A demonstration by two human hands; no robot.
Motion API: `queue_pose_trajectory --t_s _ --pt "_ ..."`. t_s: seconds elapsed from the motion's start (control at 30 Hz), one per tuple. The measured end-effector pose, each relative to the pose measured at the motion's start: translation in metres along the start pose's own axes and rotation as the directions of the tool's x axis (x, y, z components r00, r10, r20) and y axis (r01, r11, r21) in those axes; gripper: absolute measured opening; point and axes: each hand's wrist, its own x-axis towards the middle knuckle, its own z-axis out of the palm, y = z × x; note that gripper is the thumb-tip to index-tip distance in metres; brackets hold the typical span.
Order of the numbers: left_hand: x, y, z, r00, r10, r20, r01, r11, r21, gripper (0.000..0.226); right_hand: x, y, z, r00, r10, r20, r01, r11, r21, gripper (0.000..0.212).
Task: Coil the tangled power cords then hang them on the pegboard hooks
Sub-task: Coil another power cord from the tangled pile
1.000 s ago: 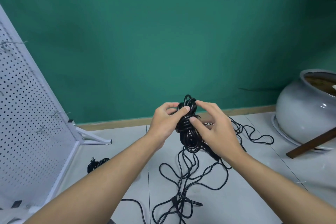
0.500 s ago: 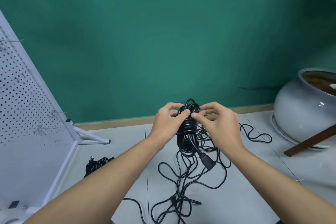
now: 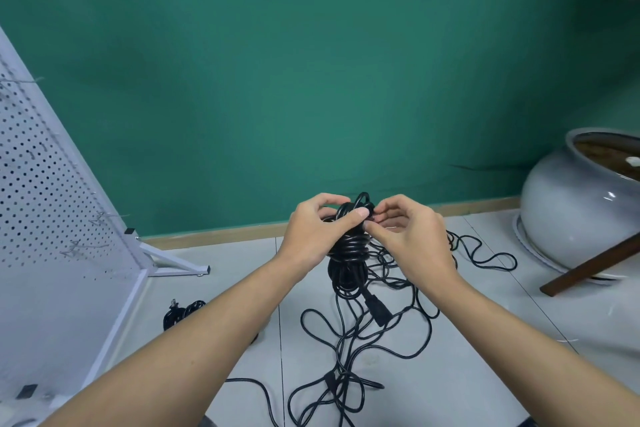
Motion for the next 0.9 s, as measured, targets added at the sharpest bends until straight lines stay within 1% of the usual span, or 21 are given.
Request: queue_pose_trajectory --t_s 0.07,0.17,0.23,0.3,0.43,0.53,0.67,0.73,0.8,0.83,0.9 --pt "0.0 0.001 -0.001 1.0 0.008 0.019 -0.009 1.0 0.017 0.053 -0.001 -0.001 0.0 1.0 -0.008 -0.013 0.008 1.0 0.005 0.019" --pt "-0.003 0.004 0.002 1.0 0.015 0.006 -0.015 0.999 0.043 0.04 0.0 -0.003 -0.002 0.999 -0.037 0.025 0.038 0.999 -0.017 0.019" --pt "-0.004 0.003 0.003 0.999 0.037 -0.029 -0.034 0.996 0.085 0.029 -0.001 -0.004 -0.003 0.996 -0.051 0.073 0.058 0.993 -0.099 0.023" --pt "-0.004 0.001 0.004 0.997 0.063 -0.034 -0.058 0.989 0.134 0.022 -0.002 -0.004 -0.001 0.994 -0.073 0.075 0.086 0.977 -0.193 0.026" --pt "-0.003 0.001 0.002 0.996 0.085 -0.007 -0.083 0.981 0.177 0.021 -0.001 -0.006 0.004 0.987 -0.153 0.056 0.162 0.962 -0.221 0.024" --pt "-0.002 0.003 -0.001 0.995 0.096 0.007 -0.096 0.981 0.17 0.016 0.001 -0.007 0.004 0.978 -0.203 0.056 0.21 0.949 -0.234 0.02" --pt "0.001 -0.001 -0.007 0.994 0.105 -0.034 -0.095 0.969 0.229 0.015 0.0 -0.007 0.004 0.972 -0.221 0.077 0.234 0.918 -0.321 0.021" --pt "0.001 -0.003 -0.007 0.993 0.115 -0.023 -0.106 0.964 0.243 0.016 0.0 -0.005 0.006 0.975 -0.192 0.114 0.221 0.894 -0.39 0.016" --pt "-0.001 -0.005 -0.004 0.991 0.133 0.008 -0.131 0.961 0.242 0.02 0.001 -0.004 0.008 0.983 -0.084 0.161 0.149 0.883 -0.444 0.015" --pt "-0.002 -0.006 -0.004 0.989 0.144 0.021 -0.145 0.958 0.248 0.021 0.002 -0.004 0.009 0.979 -0.023 0.201 0.118 0.873 -0.473 0.016" --pt "-0.003 -0.006 -0.003 0.981 0.188 0.043 -0.193 0.94 0.282 0.022 0.002 -0.006 0.011 0.951 0.038 0.306 0.132 0.848 -0.514 0.021"
